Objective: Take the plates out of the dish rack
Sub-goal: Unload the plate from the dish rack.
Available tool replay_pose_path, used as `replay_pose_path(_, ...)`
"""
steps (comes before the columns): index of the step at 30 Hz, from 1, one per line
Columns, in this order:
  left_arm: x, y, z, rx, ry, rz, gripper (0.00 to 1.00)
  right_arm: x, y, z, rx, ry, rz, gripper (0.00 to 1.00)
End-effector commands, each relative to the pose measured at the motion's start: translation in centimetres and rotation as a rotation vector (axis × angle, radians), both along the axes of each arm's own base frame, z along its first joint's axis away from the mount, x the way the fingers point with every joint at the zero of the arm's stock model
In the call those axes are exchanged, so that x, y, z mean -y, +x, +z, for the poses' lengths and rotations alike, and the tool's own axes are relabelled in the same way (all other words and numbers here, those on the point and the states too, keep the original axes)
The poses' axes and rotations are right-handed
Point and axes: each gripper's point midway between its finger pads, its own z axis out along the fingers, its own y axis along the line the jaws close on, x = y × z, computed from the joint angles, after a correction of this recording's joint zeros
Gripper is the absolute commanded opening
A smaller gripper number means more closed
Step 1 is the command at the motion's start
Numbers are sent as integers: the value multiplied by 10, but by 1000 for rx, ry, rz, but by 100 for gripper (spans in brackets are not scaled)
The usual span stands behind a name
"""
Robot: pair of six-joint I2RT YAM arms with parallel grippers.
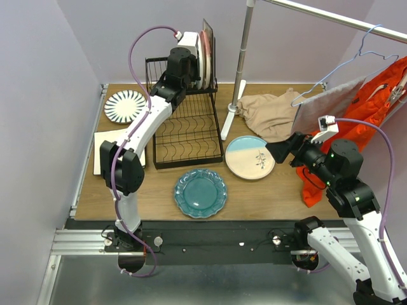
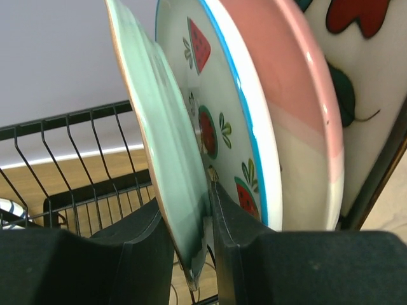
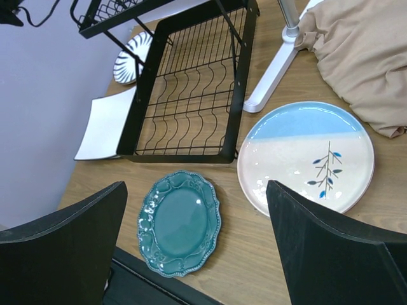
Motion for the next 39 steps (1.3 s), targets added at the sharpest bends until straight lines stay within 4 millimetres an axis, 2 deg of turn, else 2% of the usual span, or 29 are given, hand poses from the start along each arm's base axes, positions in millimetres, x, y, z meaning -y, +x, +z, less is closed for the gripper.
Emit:
replay_pose_path(1, 15, -13, -21, -58, 9, -77, 33, -2, -3, 17, 47, 30, 11, 99)
replay_pose_path(6, 20, -11, -23, -59, 9, -99, 25, -2, -4, 17, 47, 29, 14, 99)
replay_pose_path(12, 23, -9, -21, -58, 1, -104, 9, -3, -3, 18, 52, 21, 21, 99)
replay_pose_path(13, 23, -9, -18, -53, 2, -106, 2, -2, -3, 18, 52, 20, 19, 99)
replay_pose_path(14, 22, -9, -17, -53, 3, -103, 0, -2, -3, 17, 51, 18, 18, 99)
replay_pose_path(18, 21, -10, -11, -50, 12, -102, 0, -2, -3, 11, 42, 16, 16, 99)
replay_pose_path(22, 20, -10, 8, -17, 0, -96, 0, -1, -1, 5, 30, 7, 13, 98)
replay_pose_path(28, 16, -11, 42, 48, -23, -83, 0, -2, -1, 10, 35, 13, 17, 98)
replay_pose_path(39, 9, -12, 73, 108, -29, -51, 0, 0, -4, 11, 45, 19, 7, 99)
